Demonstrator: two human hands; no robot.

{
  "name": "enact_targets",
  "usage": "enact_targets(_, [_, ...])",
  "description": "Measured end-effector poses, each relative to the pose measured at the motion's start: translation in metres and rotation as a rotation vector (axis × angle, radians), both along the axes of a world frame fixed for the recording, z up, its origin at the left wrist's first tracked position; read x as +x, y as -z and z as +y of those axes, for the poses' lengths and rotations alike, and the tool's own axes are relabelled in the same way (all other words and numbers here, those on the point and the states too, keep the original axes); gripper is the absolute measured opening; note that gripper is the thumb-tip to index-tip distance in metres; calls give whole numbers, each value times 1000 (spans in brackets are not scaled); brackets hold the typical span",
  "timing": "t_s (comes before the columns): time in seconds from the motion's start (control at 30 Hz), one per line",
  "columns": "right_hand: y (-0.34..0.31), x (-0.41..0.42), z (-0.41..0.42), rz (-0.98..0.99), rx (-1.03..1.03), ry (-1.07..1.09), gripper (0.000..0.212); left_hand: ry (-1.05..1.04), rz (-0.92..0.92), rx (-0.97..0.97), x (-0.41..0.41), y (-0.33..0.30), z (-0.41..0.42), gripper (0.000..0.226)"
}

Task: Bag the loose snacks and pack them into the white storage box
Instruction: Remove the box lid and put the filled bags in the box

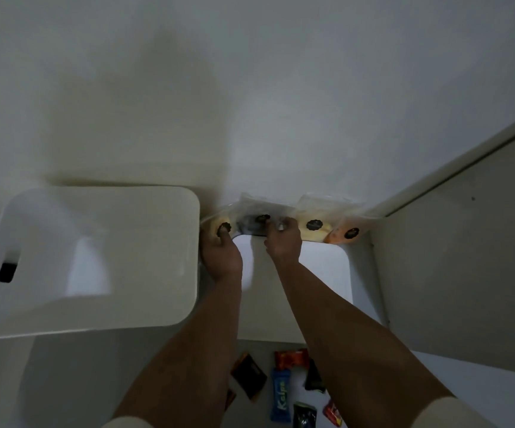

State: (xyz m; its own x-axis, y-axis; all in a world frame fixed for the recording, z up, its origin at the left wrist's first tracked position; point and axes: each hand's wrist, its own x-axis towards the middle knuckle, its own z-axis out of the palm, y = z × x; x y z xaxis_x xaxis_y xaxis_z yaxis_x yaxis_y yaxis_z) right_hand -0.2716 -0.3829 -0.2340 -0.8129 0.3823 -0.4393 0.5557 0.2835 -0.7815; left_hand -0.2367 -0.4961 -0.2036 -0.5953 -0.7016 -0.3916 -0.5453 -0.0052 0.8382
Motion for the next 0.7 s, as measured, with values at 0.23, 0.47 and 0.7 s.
enact_targets(0.23, [-31, 12, 8, 106, 17, -90, 17, 15, -14, 81, 5, -22, -4, 40])
enact_targets(0.47, [-78, 48, 26, 192, 12, -132, 15, 129, 79, -5, 29, -81, 8, 38])
enact_targets(0.7, [-158, 100, 51, 287, -47, -64, 29, 181, 218, -211, 81, -162, 17, 32])
